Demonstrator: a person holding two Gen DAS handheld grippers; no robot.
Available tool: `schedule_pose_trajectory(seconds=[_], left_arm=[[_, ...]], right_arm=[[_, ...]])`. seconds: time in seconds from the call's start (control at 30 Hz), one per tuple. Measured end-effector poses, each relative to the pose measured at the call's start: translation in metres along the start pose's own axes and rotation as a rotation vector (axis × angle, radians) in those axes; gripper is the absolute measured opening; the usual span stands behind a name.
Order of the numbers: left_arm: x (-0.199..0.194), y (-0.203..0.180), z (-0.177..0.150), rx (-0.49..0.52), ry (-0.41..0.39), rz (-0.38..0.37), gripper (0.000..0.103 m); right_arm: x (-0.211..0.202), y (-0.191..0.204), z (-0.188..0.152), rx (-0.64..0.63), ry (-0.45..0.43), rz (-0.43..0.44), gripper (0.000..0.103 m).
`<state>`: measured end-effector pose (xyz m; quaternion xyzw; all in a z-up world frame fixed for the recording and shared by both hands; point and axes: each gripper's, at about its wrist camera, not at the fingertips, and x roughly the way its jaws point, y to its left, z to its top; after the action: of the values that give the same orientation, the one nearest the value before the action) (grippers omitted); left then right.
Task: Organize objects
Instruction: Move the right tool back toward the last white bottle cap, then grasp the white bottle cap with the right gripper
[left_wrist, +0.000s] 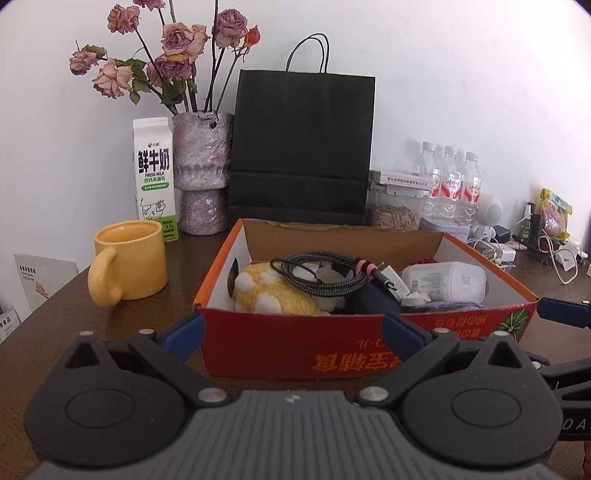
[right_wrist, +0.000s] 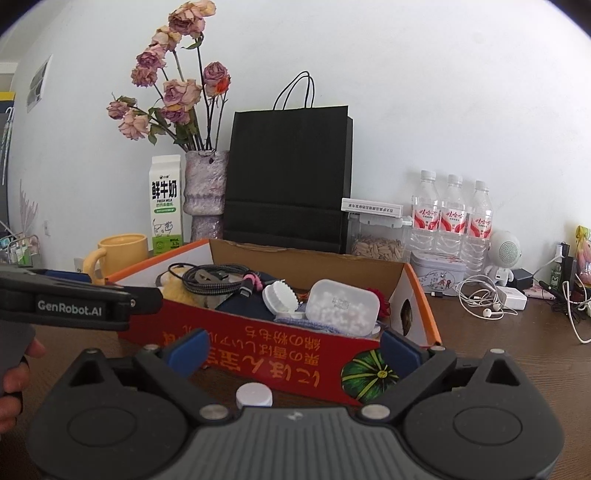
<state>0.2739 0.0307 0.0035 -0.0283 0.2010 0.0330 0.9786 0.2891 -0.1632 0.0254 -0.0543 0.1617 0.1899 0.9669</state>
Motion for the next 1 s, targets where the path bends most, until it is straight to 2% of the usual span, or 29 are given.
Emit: schedule_pose_trajectory(seconds=[0.2,0.47,0.6,0.7,0.8,0.9,0.93,1.0], left_arm=[[-0.002,0.009,-0.01,-0.018,0.074,0.0,0.103],[-0.002,0.011,-0.012,-0.007,0.121,0.005,0.103],[-0.001,0.012,-0.013,-0.01,0.136,0.002,0.103],[0.0,0.013,-0.013,-0.015,0.146,0.001,0.103],[0.0,0.013,-0.013,-0.018,0.152,0.002,0.103],[0.0,0.013,-0.013,-0.018,0.153,0.001,0.103],[0.0,0.014,-0.013,-0.018,0.153,0.002,0.103],[0.0,0.014,-0.013,-0.018,0.154,0.003,0.103]], right_arm=[[0.003,0.008,-0.007,-0.004,0.082,0.04,0.093],[0.024,0.011,-0.011,0.027,0.206,0.064,0.06],[0.036,0.012,-0.01,0.054,0.233,0.067,0.058],[0.046,0.015,-0.009,0.059,0.262,0.069,0.048],[0.054,0.017,-0.009,0.072,0.284,0.064,0.046],[0.058,0.019,-0.009,0.073,0.29,0.066,0.033],[0.059,0.019,-0.01,0.07,0.295,0.069,0.026],[0.059,0.02,-0.011,0.065,0.293,0.071,0.026]])
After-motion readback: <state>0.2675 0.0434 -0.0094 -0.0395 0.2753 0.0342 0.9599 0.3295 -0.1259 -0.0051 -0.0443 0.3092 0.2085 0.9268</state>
